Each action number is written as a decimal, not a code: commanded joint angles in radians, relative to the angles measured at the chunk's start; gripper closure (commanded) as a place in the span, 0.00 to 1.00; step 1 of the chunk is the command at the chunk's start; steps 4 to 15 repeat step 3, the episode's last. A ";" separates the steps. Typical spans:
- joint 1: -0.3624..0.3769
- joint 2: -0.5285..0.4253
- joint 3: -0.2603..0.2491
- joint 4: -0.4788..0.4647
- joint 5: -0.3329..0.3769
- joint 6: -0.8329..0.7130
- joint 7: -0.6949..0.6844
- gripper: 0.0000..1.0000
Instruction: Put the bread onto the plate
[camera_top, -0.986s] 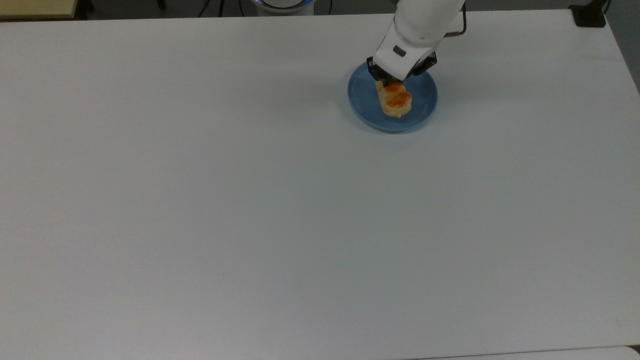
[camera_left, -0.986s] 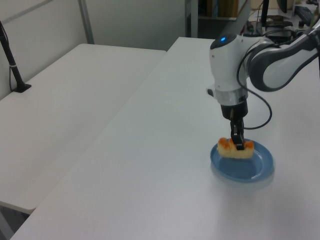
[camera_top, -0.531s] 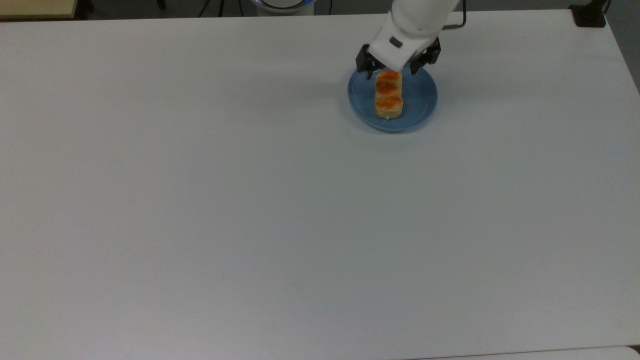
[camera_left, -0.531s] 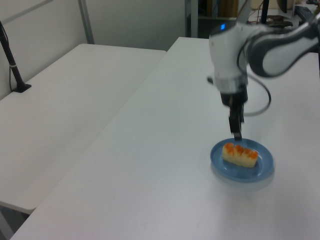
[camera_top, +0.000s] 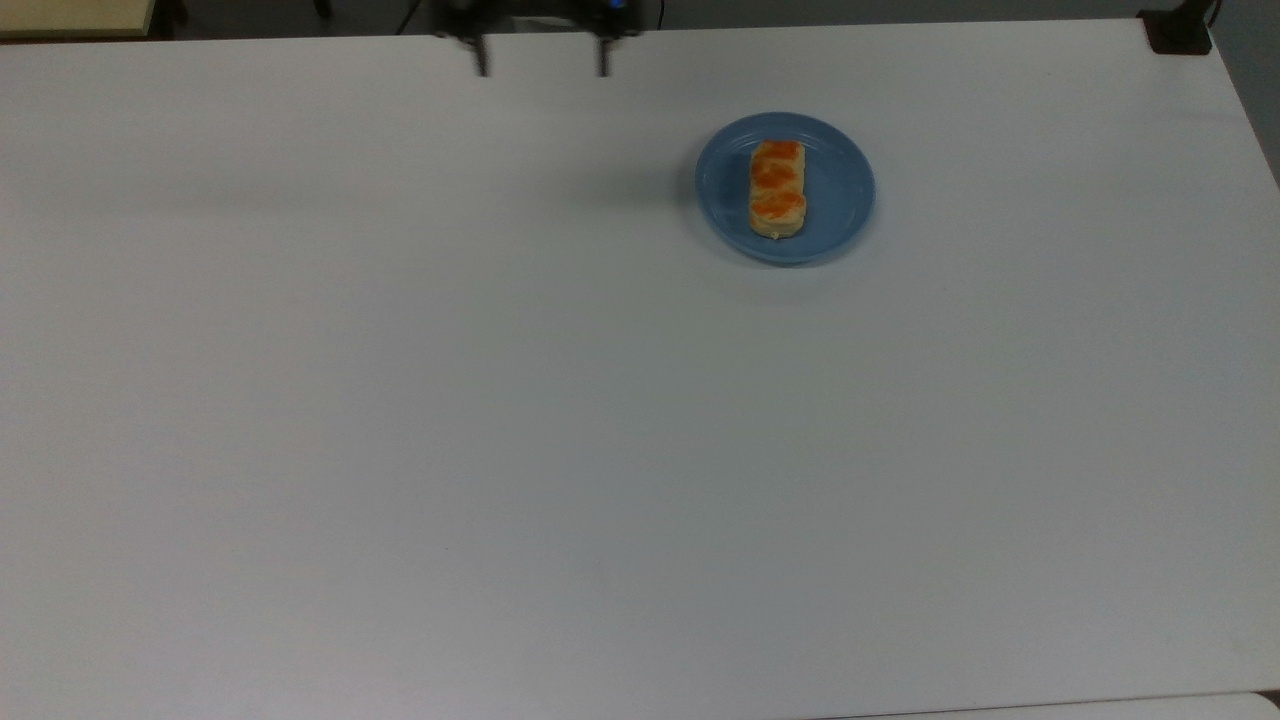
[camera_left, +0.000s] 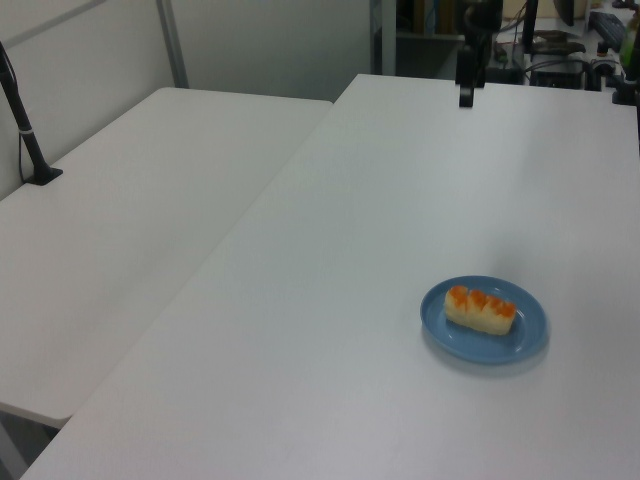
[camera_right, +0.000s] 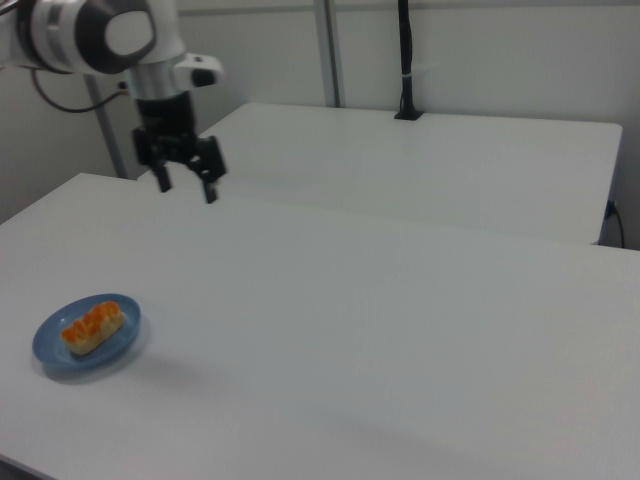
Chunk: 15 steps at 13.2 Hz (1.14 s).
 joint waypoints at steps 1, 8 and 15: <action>0.016 0.016 -0.093 0.035 -0.035 -0.020 -0.017 0.00; 0.014 0.019 -0.104 0.035 -0.035 -0.018 -0.018 0.00; 0.014 0.019 -0.104 0.035 -0.035 -0.018 -0.018 0.00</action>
